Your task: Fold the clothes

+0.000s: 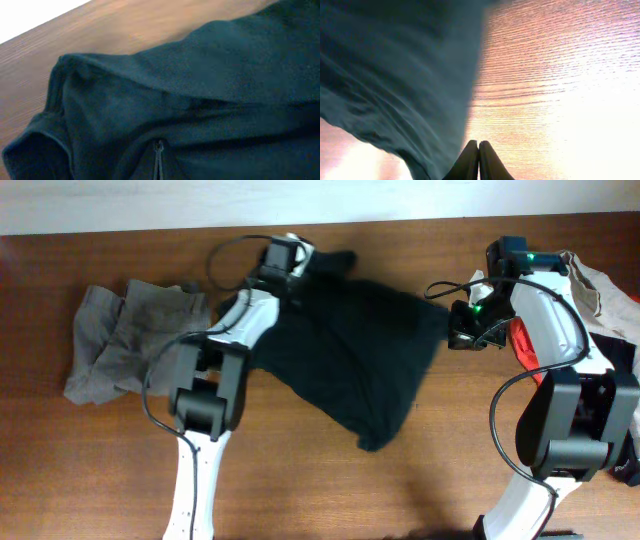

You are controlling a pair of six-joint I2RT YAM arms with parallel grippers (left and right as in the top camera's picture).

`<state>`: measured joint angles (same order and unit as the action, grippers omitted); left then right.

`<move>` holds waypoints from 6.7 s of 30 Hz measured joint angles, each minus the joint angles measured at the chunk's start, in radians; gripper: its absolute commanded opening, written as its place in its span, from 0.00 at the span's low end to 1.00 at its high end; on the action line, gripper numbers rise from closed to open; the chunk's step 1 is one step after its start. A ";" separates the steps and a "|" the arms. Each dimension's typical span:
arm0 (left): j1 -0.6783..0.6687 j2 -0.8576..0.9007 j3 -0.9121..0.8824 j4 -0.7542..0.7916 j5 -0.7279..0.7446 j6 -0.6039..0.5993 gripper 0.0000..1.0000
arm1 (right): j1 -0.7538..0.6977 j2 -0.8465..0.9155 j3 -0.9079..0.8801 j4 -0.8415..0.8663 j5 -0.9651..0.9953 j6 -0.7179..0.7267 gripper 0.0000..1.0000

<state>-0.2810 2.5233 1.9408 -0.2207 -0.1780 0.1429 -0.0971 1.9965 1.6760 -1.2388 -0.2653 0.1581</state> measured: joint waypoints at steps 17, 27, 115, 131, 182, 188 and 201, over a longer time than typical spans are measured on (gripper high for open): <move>0.065 0.002 0.266 -0.544 -0.032 -0.133 0.67 | 0.214 0.000 -0.013 0.063 0.000 -0.087 0.21; 0.059 -0.049 0.506 -1.086 0.022 -0.139 0.50 | 0.262 0.000 -0.257 0.230 -0.040 -0.088 0.22; 0.114 -0.119 0.024 -1.165 0.187 -0.105 0.16 | 0.414 -0.011 -0.489 0.005 0.636 0.325 0.17; 0.112 -0.532 0.012 -1.263 0.179 -0.102 0.23 | 0.414 -0.011 -0.489 -0.010 0.740 0.366 0.19; 0.112 -1.197 -0.969 -0.434 0.284 -0.146 0.84 | 0.173 -0.367 -0.499 0.173 0.112 0.272 0.81; 0.112 -1.130 -0.969 -0.409 0.337 -0.123 0.84 | 0.002 -0.367 -0.566 0.249 0.019 0.306 0.84; 0.112 -1.118 -0.969 -0.387 0.363 -0.108 0.84 | -0.077 -0.368 -0.872 0.460 -0.162 0.275 0.64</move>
<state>-0.1692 1.4048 0.9722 -0.6079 0.1852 0.0345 -0.1745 1.6287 0.8040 -0.7784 -0.4274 0.4332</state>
